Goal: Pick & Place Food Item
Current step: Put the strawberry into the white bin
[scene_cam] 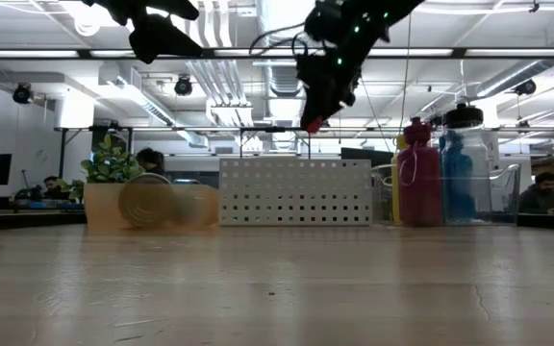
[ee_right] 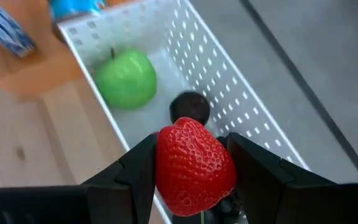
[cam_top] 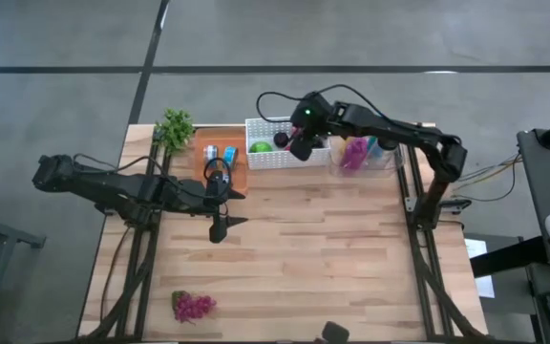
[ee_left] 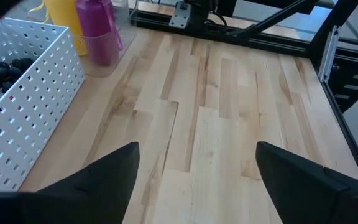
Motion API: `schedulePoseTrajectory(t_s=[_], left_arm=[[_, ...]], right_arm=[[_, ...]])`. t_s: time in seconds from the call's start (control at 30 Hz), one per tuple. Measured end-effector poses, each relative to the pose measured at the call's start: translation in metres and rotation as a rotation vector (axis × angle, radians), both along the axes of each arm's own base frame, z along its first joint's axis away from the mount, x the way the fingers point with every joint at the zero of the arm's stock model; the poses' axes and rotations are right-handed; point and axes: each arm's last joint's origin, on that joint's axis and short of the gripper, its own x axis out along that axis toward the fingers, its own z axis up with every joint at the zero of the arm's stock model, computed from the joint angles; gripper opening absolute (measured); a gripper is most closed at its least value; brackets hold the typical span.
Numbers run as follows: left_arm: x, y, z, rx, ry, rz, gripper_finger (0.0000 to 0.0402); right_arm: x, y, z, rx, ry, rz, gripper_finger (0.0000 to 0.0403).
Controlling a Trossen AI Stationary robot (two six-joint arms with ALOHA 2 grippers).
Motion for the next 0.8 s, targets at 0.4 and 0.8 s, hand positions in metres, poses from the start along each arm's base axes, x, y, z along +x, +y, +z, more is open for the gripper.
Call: schedulePoseTrajectory(t_s=[0.4,0.8], left_arm=[[0.0,0.0,0.0,0.0,0.0,0.0,0.0317],[0.0,0.0,0.0,-0.003,0.0,0.002,0.0303]], right_arm=[[0.006,-0.023,-0.028,0.037,0.064,-0.043,0.0169],[0.006,-0.024,-0.029,0.027,0.068,-0.044,0.0209]])
